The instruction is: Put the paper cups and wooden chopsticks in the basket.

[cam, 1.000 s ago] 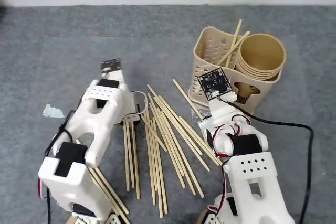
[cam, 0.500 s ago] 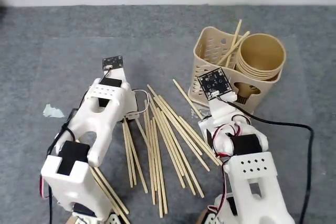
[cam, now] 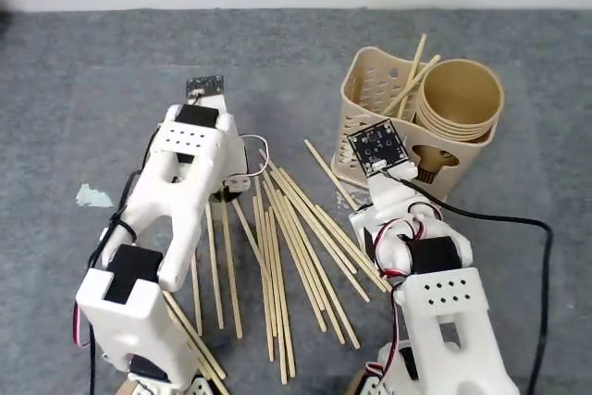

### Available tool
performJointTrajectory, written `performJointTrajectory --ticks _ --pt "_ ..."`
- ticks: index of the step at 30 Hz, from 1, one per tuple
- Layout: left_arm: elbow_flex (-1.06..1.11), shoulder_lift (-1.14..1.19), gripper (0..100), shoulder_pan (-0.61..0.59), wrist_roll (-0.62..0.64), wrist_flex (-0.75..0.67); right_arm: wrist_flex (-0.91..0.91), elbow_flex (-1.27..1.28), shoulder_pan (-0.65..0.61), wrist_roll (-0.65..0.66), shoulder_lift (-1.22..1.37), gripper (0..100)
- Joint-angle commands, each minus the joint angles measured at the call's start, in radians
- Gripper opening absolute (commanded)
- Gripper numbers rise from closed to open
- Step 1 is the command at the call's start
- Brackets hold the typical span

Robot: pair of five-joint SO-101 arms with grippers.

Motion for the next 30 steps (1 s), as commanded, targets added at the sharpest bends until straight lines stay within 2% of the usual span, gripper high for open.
performJointTrajectory --ticks 1,7,12,19,26,30 --pt "-0.045 -0.017 1 0.006 0.005 0.009 -0.013 -0.008 0.01 -0.011 -0.036 2.7" --pt "-0.119 -0.035 1 0.008 0.005 0.055 -0.013 -0.008 0.01 -0.011 -0.036 2.8" --pt "-0.286 -0.163 1 0.011 0.005 0.13 -0.012 -0.008 0.012 -0.005 -0.038 2.6" --pt "-0.553 -0.295 1 0.015 0.009 0.124 0.012 -0.017 0.041 -0.005 -0.039 2.8" --pt "-0.777 -0.299 1 0.02 0.017 -0.058 0.111 -0.058 0.021 0.0 -0.039 2.9" --pt "-0.797 -0.304 1 0.044 0.107 -0.198 0.137 -0.058 0.025 0.094 -0.039 2.6"
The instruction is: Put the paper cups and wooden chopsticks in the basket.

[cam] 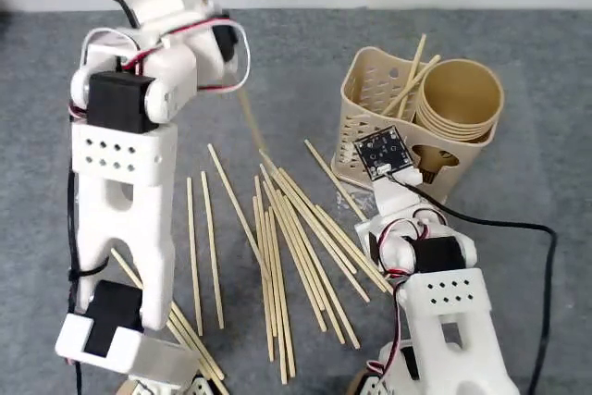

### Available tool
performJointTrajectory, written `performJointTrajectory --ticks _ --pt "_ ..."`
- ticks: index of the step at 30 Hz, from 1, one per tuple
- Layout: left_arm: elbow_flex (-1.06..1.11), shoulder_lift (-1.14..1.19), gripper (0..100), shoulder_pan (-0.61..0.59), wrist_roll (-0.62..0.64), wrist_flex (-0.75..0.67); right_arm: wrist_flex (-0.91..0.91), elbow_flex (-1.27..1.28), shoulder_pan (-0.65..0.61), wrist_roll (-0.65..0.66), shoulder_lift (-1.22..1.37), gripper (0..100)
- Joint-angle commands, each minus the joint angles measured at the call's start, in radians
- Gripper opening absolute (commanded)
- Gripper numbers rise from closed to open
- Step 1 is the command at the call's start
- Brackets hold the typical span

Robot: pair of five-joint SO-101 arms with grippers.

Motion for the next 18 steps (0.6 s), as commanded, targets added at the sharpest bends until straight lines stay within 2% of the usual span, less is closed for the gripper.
performJointTrajectory --ticks 1,8,13,18 --pt "-0.054 -0.06 1 0.029 0.077 -0.138 0.03 -0.058 -0.002 0.083 -0.039 2.6" --pt "-0.047 -0.054 1 0.144 0.094 -0.287 0.045 -0.057 -0.002 0.115 -0.039 2.5" --pt "-0.045 -0.052 1 0.18 0.092 -0.425 0.045 -0.057 -0.002 0.115 -0.039 2.5" --pt "0.045 -0.014 1 0.221 0.072 -0.563 0.045 -0.057 -0.002 0.115 -0.039 2.5"
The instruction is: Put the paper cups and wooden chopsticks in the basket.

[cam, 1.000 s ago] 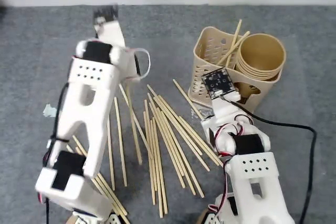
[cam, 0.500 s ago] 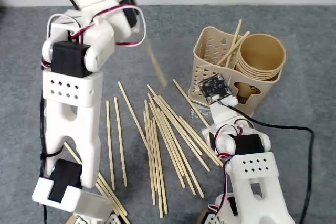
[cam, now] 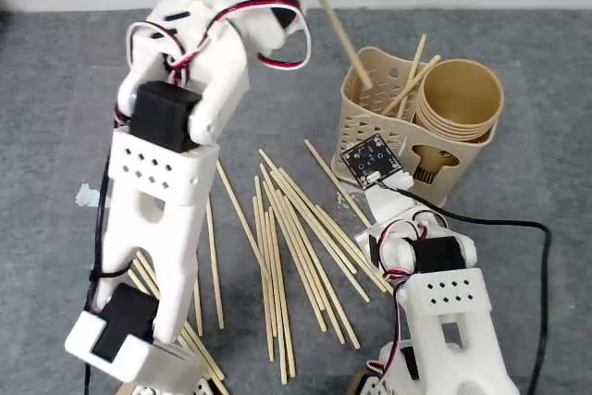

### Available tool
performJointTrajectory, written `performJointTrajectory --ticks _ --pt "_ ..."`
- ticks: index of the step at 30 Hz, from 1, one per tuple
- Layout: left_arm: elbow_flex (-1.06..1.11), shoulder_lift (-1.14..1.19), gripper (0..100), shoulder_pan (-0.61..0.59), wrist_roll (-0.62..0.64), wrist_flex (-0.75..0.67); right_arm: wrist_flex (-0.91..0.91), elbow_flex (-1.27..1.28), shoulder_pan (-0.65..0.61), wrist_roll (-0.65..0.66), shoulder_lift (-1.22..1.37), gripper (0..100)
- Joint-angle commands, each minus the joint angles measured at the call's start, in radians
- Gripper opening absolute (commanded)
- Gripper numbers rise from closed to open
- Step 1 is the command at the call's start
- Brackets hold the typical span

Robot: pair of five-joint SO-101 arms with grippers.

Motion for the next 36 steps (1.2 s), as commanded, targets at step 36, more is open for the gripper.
performJointTrajectory --ticks 36 --pt "0.096 -0.219 1 -0.157 -0.149 0.649 -0.045 -0.057 -0.045 -0.109 -0.039 3.1"
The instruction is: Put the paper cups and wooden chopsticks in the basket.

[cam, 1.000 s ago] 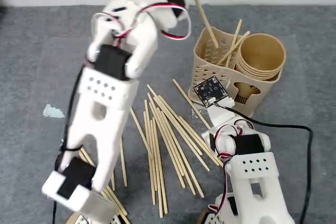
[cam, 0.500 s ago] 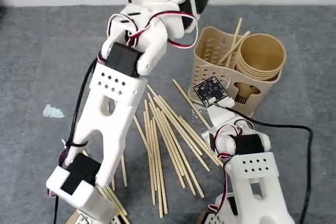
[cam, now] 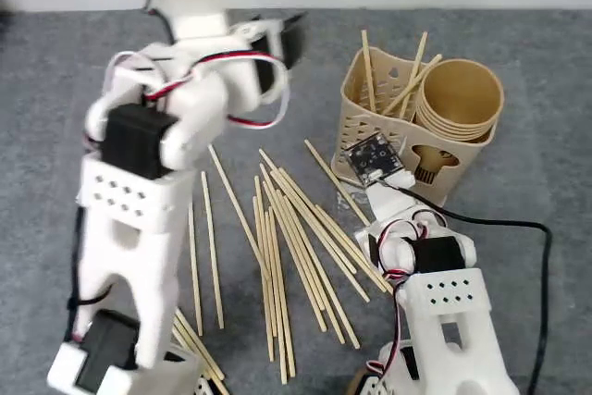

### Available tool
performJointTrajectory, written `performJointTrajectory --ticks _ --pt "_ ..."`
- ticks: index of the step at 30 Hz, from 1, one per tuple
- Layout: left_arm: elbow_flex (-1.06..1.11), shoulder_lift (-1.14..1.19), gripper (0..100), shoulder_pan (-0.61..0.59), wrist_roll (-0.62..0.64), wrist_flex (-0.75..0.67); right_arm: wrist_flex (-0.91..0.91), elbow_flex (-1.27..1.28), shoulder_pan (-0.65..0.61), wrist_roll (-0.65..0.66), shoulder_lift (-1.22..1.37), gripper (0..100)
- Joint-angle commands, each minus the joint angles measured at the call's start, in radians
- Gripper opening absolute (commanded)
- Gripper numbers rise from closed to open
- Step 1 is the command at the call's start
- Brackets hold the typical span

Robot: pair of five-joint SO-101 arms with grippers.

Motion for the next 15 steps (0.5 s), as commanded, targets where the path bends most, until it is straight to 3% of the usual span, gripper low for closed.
performJointTrajectory --ticks 1,8,15 --pt "-0.008 -0.054 2 -0.087 0.012 0.097 -0.022 -0.057 -0.033 -0.041 -0.039 3.1" --pt "-0.008 -0.057 1 -0.204 0.012 0.311 -0.079 -0.058 -0.119 -0.043 -0.028 3.2" --pt "0.205 -0.104 1 -0.305 0.006 0.275 -0.099 -0.087 -0.157 -0.043 -0.008 14.3"
